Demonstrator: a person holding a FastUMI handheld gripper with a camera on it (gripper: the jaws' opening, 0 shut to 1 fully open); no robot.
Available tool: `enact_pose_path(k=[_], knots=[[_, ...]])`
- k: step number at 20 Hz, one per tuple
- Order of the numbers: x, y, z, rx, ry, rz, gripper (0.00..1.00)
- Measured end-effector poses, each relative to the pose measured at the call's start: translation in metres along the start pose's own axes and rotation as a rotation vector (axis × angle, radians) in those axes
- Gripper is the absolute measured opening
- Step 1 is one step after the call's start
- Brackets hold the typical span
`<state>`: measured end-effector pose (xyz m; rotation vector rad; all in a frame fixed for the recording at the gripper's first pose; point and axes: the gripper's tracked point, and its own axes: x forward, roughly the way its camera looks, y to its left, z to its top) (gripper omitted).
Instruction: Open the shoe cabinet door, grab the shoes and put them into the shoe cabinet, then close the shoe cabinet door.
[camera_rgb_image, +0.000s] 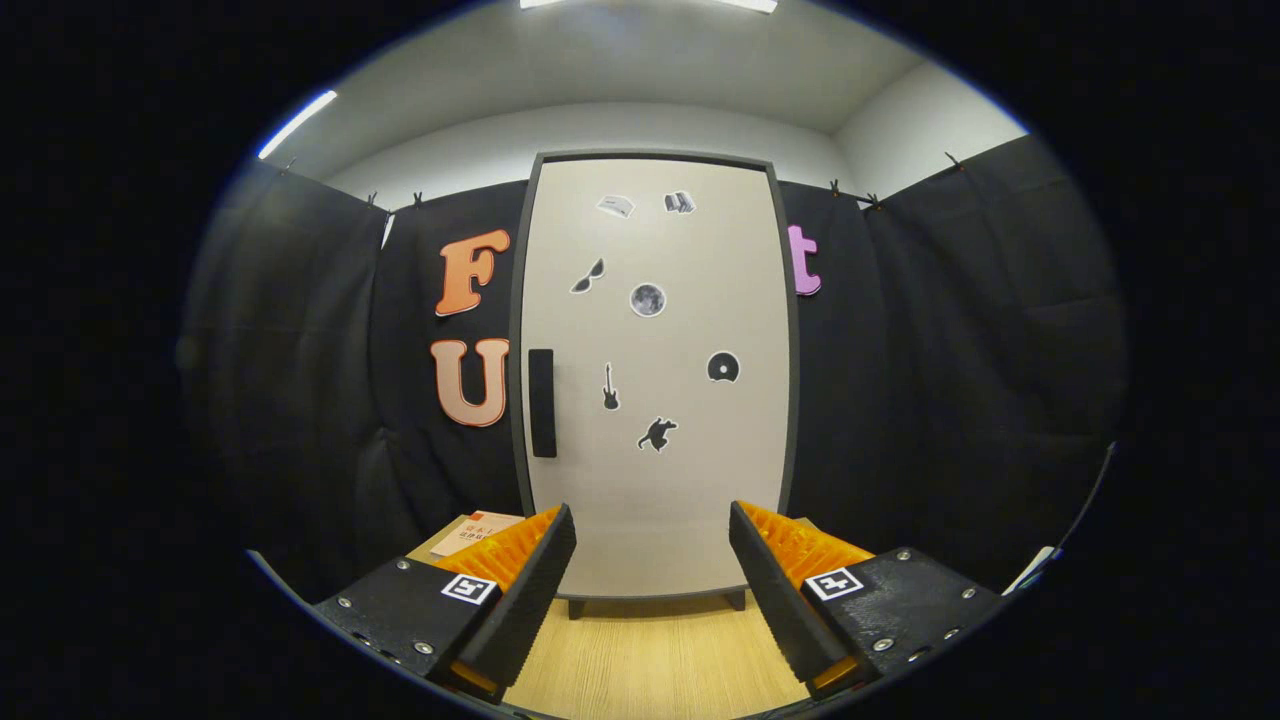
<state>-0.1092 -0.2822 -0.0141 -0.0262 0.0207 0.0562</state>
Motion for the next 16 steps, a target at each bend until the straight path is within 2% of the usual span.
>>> enact_pose_path(k=[5, 16], knots=[[-0.03, -0.015, 0.014, 0.023, -0.023, -0.007, 0.96], [-0.038, -0.014, 0.024, -0.01, -0.052, 0.005, 0.96]])
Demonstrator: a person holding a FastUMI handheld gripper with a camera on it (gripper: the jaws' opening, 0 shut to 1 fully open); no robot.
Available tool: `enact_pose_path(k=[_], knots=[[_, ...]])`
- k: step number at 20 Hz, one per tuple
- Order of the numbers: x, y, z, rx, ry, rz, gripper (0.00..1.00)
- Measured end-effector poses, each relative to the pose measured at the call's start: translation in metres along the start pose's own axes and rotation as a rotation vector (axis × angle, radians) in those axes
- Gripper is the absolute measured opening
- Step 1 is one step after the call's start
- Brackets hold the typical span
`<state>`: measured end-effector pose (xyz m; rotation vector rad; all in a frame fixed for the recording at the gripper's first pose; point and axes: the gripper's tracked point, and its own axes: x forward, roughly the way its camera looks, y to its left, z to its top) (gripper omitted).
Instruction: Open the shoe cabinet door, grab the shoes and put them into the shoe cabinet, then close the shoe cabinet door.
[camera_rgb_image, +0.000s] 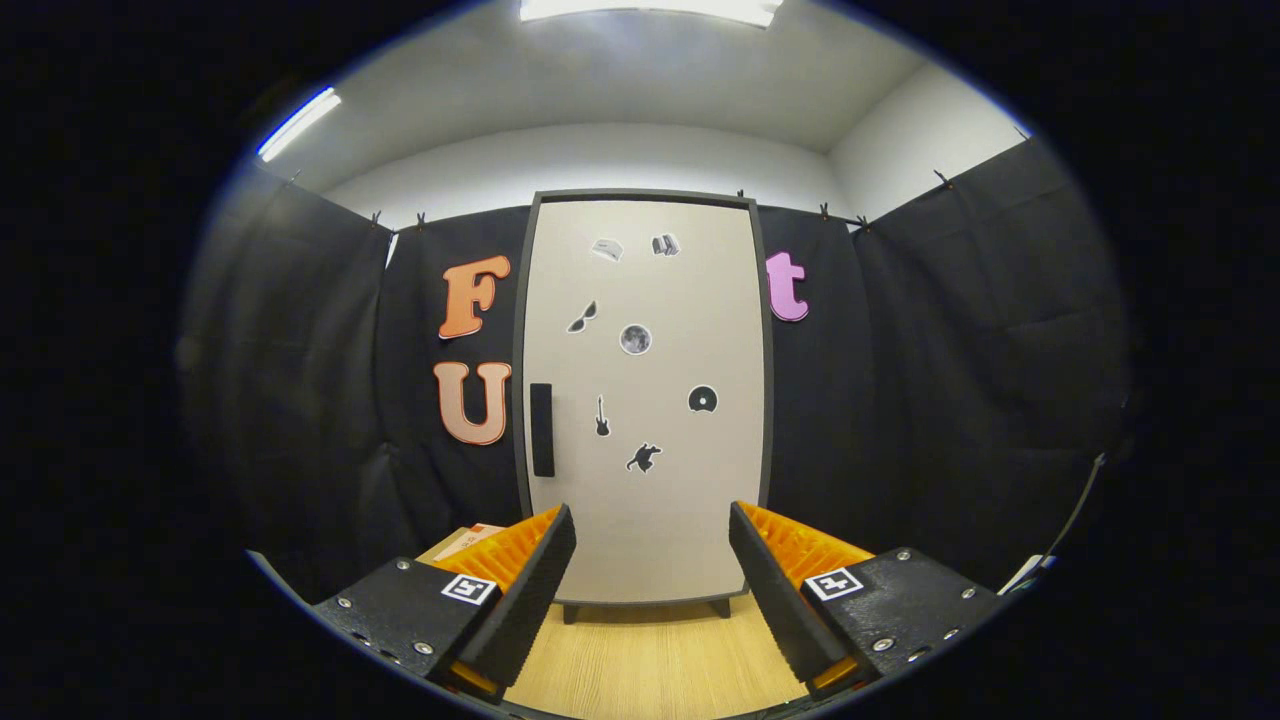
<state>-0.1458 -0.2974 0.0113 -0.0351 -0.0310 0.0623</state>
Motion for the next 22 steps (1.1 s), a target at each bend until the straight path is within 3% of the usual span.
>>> enact_pose_path(k=[22], knots=[[0.003, -0.012, -0.004, 0.005, 0.007, -0.017, 0.96]])
